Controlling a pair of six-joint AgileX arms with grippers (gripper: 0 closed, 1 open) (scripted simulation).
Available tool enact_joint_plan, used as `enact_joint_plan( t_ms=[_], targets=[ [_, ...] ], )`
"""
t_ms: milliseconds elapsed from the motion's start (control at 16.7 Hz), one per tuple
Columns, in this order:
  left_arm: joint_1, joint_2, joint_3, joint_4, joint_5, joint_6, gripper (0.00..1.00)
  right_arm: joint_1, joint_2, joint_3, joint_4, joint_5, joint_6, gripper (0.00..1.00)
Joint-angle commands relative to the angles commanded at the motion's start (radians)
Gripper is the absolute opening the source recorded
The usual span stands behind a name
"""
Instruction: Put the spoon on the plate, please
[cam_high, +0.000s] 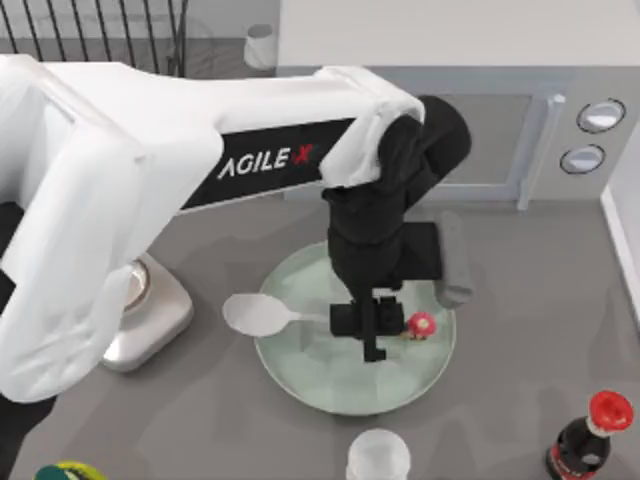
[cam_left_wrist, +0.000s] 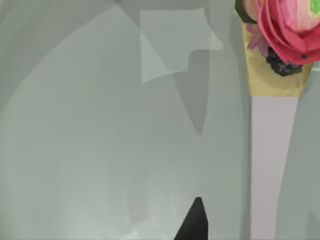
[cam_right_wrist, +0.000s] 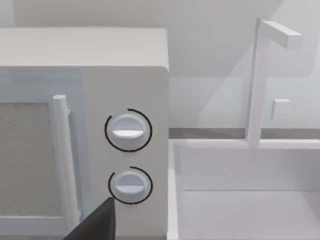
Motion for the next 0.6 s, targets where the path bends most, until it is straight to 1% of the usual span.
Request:
enact_joint_plan(
  t_ms=[240,300,600],
  targets=[
    [0.0,0.0,0.0,0.0,0.0,0.0,0.98,0.0,0.0,0.0,0.0,0.0,0.0,1.0],
    [0.0,0.0,0.0,0.0,0.0,0.0,1.0,0.0,0.0,0.0,0.0,0.0,0.0,1.0],
    [0.0,0.0,0.0,0.0,0.0,0.0,1.0,0.0,0.0,0.0,0.0,0.0,0.0,1.0]
  ],
)
